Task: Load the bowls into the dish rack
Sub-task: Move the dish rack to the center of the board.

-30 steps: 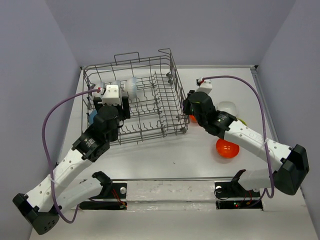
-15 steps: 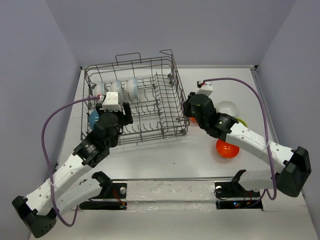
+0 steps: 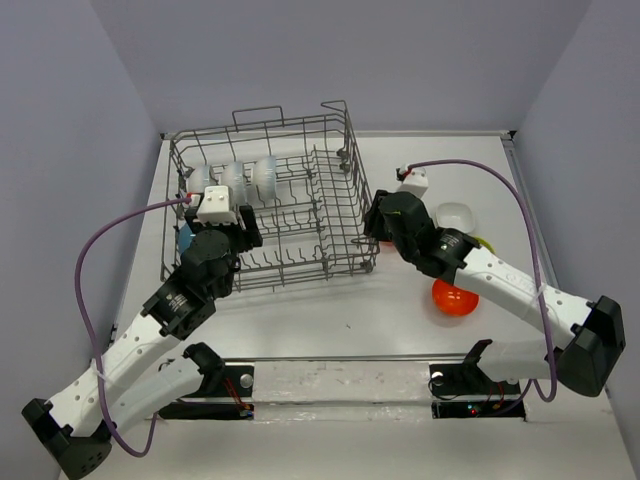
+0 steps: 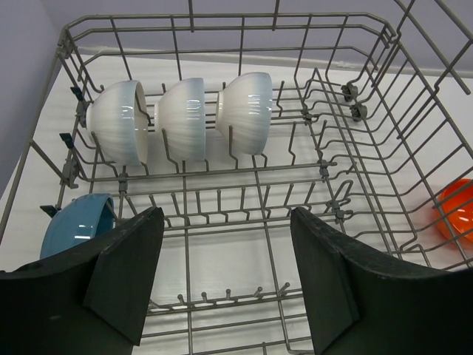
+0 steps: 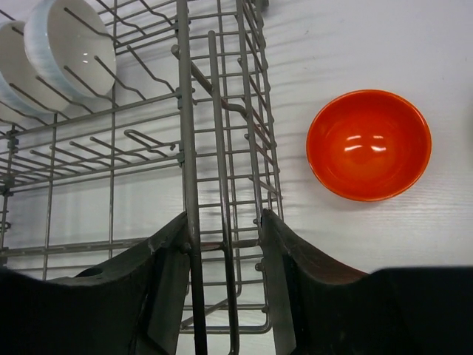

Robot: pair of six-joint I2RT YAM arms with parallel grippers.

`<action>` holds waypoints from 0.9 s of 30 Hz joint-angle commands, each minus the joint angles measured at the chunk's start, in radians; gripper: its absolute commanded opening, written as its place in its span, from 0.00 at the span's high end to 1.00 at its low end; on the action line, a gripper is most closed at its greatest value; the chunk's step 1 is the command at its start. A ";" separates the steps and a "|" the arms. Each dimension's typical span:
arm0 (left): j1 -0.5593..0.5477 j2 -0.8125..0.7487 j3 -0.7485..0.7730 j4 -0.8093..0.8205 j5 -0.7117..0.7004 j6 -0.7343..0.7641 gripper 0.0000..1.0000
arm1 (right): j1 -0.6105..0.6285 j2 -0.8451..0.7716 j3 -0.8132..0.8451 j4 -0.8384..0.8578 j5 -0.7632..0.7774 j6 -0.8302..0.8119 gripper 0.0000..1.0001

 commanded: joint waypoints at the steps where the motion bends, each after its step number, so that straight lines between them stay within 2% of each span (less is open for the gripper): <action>1: -0.003 -0.006 -0.010 0.058 -0.042 -0.003 0.21 | 0.018 0.011 -0.020 -0.230 -0.025 -0.032 0.52; 5: -0.003 -0.007 -0.011 0.058 -0.048 0.006 0.21 | 0.018 0.003 0.010 -0.239 -0.019 -0.048 0.47; 16: -0.003 -0.012 -0.017 0.061 -0.062 0.017 0.22 | 0.018 -0.049 0.105 -0.265 0.022 -0.081 0.44; 27: -0.003 -0.023 -0.022 0.063 -0.078 0.021 0.21 | 0.018 -0.067 0.131 -0.255 0.016 -0.097 0.39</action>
